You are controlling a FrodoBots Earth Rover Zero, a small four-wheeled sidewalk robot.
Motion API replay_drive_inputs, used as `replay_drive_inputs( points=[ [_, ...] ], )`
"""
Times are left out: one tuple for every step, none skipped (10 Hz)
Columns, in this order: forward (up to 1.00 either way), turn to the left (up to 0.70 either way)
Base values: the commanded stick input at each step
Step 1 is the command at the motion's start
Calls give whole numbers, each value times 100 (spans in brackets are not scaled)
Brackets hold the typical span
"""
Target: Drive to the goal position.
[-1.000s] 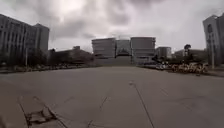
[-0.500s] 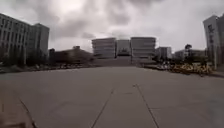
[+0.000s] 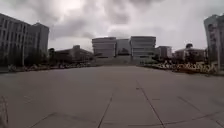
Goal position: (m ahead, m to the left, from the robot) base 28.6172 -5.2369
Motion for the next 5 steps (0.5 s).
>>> replay_drive_inputs(
  points=[
    [70, 0],
    [70, -25],
    [70, -32],
    [70, -33],
    [70, -32]
  ],
)
